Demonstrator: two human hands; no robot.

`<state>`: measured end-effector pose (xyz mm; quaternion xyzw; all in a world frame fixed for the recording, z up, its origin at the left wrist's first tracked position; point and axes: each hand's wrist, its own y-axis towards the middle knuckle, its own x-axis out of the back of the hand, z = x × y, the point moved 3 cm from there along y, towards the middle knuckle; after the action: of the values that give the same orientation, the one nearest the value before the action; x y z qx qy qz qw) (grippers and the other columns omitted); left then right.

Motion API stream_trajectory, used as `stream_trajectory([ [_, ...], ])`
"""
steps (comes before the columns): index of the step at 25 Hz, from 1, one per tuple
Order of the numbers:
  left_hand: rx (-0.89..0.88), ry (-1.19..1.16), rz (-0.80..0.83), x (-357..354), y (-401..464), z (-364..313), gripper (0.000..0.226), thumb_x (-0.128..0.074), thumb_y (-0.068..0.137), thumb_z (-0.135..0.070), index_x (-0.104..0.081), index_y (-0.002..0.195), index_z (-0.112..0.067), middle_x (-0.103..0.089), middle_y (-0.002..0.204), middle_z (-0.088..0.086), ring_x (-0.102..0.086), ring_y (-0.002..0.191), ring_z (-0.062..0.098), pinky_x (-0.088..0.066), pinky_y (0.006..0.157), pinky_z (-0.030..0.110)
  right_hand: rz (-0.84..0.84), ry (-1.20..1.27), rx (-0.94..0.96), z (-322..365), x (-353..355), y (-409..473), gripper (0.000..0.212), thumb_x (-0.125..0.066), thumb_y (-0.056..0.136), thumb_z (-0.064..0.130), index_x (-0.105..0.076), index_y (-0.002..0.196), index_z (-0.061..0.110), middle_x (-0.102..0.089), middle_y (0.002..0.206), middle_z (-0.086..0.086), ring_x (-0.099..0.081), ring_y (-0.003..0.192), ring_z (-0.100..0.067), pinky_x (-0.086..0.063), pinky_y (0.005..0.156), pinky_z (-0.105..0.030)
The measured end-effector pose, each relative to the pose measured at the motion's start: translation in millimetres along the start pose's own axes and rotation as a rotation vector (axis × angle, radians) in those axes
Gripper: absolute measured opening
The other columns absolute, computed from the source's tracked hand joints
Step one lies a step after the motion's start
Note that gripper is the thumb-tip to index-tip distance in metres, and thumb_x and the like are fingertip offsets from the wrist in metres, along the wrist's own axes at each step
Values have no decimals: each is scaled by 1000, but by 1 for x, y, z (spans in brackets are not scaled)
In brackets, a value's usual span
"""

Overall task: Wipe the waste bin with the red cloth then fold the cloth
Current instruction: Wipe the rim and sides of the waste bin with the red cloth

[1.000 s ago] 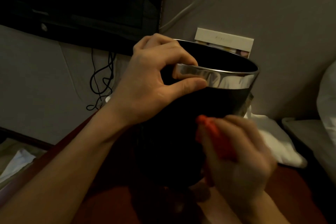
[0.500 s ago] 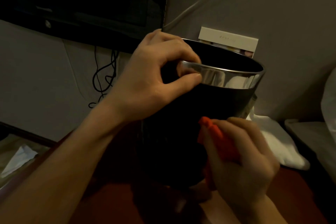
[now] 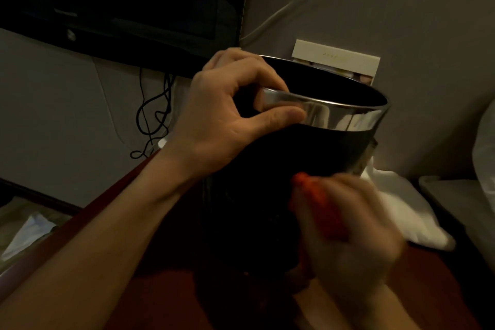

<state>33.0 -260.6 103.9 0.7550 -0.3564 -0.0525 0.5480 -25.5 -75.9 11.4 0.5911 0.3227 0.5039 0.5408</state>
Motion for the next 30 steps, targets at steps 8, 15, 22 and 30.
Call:
stream_trajectory([
  [8, -2, 11, -18, 3, 1, 0, 21, -71, 76, -44, -57, 89, -35, -59, 98, -4, -56, 101, 15, -46, 90, 44, -62, -44, 15, -2, 10, 5, 16, -74, 90, 17, -76, 97, 3, -64, 94, -6, -56, 85, -7, -43, 86, -10],
  [15, -128, 242, 5, -30, -13, -36, 27, -67, 81, -38, -62, 103, -22, -60, 102, -12, -46, 112, 7, -22, 109, 41, 45, 13, 76, 13, -12, -17, 16, -72, 91, 21, -80, 86, 7, -73, 88, -10, -66, 77, -14, -52, 71, -21],
  [22, -50, 41, 2, -7, -4, -9, 26, -69, 77, -43, -58, 95, -28, -54, 98, -21, -49, 106, 5, -37, 100, 43, -92, -22, -97, -8, 12, 7, 22, -69, 90, 21, -74, 93, -1, -58, 96, -3, -52, 88, -5, -38, 89, -6],
  [30, -40, 64, 17, -6, -3, -7, 27, -68, 77, -44, -57, 95, -27, -54, 98, -19, -49, 105, 8, -39, 96, 38, -57, -54, 8, -4, 3, -3, 18, -75, 90, 20, -77, 91, 2, -66, 91, -7, -56, 84, -6, -41, 85, -9],
])
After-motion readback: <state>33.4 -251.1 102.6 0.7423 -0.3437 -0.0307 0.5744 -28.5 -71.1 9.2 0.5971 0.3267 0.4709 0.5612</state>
